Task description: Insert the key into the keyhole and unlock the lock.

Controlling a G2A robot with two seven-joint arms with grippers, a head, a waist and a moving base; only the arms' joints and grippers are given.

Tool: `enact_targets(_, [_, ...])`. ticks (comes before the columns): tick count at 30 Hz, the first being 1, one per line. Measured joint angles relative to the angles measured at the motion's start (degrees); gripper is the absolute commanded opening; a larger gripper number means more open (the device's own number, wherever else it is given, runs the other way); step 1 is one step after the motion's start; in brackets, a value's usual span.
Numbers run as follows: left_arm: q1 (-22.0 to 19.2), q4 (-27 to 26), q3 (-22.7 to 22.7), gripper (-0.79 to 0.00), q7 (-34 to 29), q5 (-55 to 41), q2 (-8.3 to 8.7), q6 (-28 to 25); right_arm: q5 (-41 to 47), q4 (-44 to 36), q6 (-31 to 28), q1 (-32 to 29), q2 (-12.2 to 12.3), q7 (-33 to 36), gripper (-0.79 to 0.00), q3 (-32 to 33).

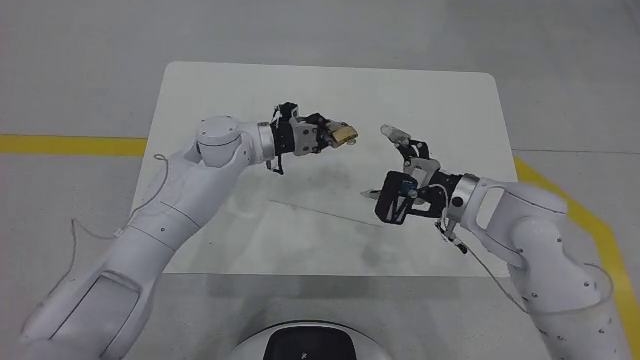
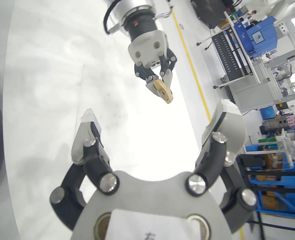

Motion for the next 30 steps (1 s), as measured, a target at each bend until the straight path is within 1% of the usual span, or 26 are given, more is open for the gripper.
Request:
enact_targets(3, [4.3, -6.4, -2.5, -0.785, 6.7, 4.7, 0.89, -7.7, 3.9, 2.2, 5.3, -2.1, -0.4, -5.1, 0.000, 1.2])
enact_targets(4, [5.5, -8.2, -3.1, -0.785, 8.4, 6.0, 1.10, -9.0, 4.7, 2.6, 6.4, -2.7, -0.4, -6.2, 0.000, 1.4])
enact_targets(6, [7.6, -11.4, -3.9, -0.785, 11.2, 8.2, 1.47, -9.3, 5.6, 3.1, 7.6, -3.8, -0.5, -7.1, 0.000, 1.7])
enact_targets(19, [7.8, -11.6, -3.9, -0.785, 11.4, 8.4, 1.48, -9.0, 6.0, 3.2, 7.7, -4.0, -0.5, -7.3, 0.000, 1.6])
enact_targets(20, [8.0, -11.9, -3.9, -0.785, 11.8, 8.8, 1.48, -9.4, 6.4, 3.2, 7.7, -4.2, -0.6, -7.7, 0.000, 1.5])
enact_targets(22, [9.0, -13.1, -3.9, -0.785, 14.7, 10.7, 1.40, -11.1, 9.0, 3.6, 7.8, -4.7, -0.8, -11.1, 0.000, 1.4])
enact_targets(23, [9.6, -13.7, -3.7, -0.785, 16.1, 11.3, 1.30, -11.9, 9.5, 3.9, 8.1, -4.8, -0.8, -12.6, -0.015, 1.5])
enact_targets(24, [10.2, -14.1, -3.4, -0.785, 17.7, 11.7, 1.12, -12.9, 8.7, 3.8, 8.8, -5.1, -0.8, -13.8, -0.320, 1.6])
enact_targets(25, [10.6, -14.3, -3.0, -0.785, 18.8, 12.0, 0.95, -13.5, 7.2, 3.6, 9.3, -5.3, -0.9, -14.1, -0.397, 1.4])
enact_targets(28, [10.8, -14.3, -1.2, -0.785, 21.9, 13.2, 0.19, -15.0, 2.7, 3.0, 10.4, -5.4, -1.0, -13.9, -0.434, 0.0])
enact_targets(30, [10.5, -14.1, -0.1, -0.785, 22.8, 13.3, -0.36, -16.2, -0.1, 2.6, 12.4, -4.9, -1.2, -13.6, -0.440, -0.8])
